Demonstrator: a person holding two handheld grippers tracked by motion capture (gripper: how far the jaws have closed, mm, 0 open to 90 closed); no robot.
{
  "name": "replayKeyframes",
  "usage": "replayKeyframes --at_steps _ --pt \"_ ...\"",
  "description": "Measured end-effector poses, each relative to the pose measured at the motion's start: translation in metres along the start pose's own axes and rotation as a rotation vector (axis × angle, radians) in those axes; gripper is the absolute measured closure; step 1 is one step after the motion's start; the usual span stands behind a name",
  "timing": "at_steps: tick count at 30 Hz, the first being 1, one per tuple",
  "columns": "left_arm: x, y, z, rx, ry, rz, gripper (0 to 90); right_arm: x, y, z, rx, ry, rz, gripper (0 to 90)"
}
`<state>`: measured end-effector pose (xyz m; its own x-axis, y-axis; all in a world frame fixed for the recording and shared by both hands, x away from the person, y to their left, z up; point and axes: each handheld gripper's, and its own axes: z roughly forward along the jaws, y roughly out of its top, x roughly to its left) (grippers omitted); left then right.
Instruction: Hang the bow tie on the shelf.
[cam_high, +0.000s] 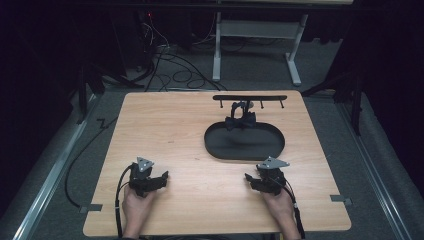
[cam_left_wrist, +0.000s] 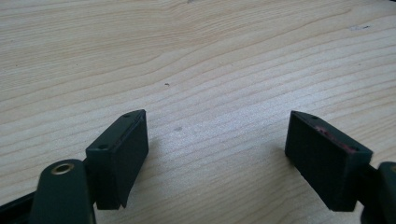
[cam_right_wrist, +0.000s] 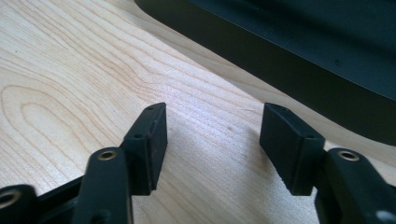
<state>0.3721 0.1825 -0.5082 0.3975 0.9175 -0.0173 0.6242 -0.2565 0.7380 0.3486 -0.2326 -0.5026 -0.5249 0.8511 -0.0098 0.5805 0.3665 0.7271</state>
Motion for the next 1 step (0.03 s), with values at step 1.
replayKeyframes --at_steps 1 --pt "0.0004 0.0001 -0.0003 0.001 0.000 -0.003 22.8 0.0001 0.0000 0.0000 0.000 0.001 -0.001 42.1"
